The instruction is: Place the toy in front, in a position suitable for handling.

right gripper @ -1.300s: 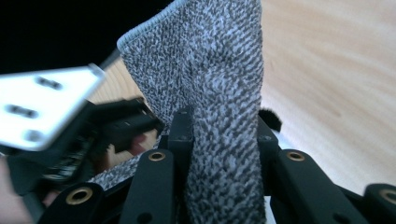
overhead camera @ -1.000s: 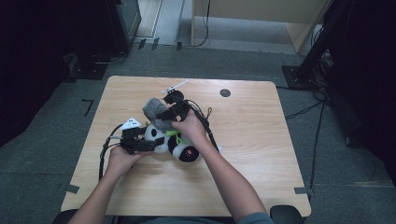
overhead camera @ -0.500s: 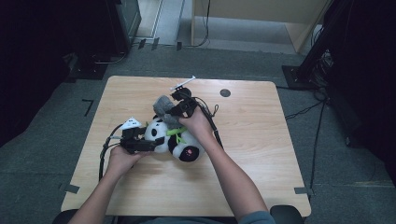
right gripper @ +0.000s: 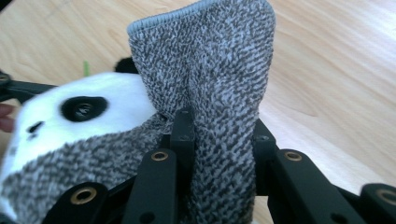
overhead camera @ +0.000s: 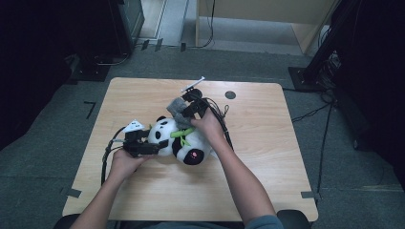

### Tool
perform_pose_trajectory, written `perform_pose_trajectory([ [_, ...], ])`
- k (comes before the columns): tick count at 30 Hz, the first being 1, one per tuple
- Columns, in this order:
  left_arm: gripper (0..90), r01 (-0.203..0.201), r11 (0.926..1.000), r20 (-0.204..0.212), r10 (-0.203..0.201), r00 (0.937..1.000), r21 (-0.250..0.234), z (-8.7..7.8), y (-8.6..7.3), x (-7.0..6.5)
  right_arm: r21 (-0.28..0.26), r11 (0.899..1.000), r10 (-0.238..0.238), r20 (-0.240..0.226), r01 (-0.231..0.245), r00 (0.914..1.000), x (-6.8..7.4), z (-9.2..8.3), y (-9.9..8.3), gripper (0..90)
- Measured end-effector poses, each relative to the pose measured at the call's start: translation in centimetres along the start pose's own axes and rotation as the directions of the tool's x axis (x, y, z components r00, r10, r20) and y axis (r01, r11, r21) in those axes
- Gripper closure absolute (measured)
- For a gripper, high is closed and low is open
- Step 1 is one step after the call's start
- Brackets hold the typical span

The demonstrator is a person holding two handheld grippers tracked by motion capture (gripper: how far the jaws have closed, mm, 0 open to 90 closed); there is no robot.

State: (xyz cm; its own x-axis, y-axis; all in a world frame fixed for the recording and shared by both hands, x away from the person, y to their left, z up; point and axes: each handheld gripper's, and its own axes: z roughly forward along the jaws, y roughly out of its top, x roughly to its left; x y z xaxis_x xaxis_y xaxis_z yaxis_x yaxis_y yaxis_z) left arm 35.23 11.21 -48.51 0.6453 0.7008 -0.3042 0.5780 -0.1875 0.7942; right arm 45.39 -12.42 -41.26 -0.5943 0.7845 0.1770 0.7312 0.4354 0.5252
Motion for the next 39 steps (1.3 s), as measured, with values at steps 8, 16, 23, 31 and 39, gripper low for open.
perform_pose_trajectory([
  [8,7.6,-0.009,0.9999,0.002,0.009,1.0000,0.006,-0.1,0.0,0.0,-0.037,0.999,0.038,0.035,-0.037,0.9987,-1.5,-1.3,-0.1,73.9],
  [16,7.7,-0.013,0.9999,0.002,0.013,0.9999,0.008,-0.1,0.0,0.1,-0.169,0.986,-0.001,-0.044,-0.006,0.9990,0.2,-5.0,0.1,74.4],
  [23,8.4,-0.015,0.9999,0.001,0.015,0.9999,0.005,-0.1,0.0,0.1,-0.207,0.977,-0.068,-0.109,0.044,0.9918,2.7,-6.4,-0.2,74.3],
  [31,13.6,-0.014,0.9998,-0.005,0.014,0.9999,0.015,-0.1,0.0,0.0,-0.098,0.994,-0.057,-0.104,0.047,0.9929,2.5,-2.6,-2.8,74.4],
  [39,18.5,-0.003,0.9994,-0.028,0.004,0.9996,0.034,0.1,0.4,-0.4,-0.113,0.993,-0.041,-0.075,0.033,0.9964,0.8,-3.3,-4.1,74.6],
])
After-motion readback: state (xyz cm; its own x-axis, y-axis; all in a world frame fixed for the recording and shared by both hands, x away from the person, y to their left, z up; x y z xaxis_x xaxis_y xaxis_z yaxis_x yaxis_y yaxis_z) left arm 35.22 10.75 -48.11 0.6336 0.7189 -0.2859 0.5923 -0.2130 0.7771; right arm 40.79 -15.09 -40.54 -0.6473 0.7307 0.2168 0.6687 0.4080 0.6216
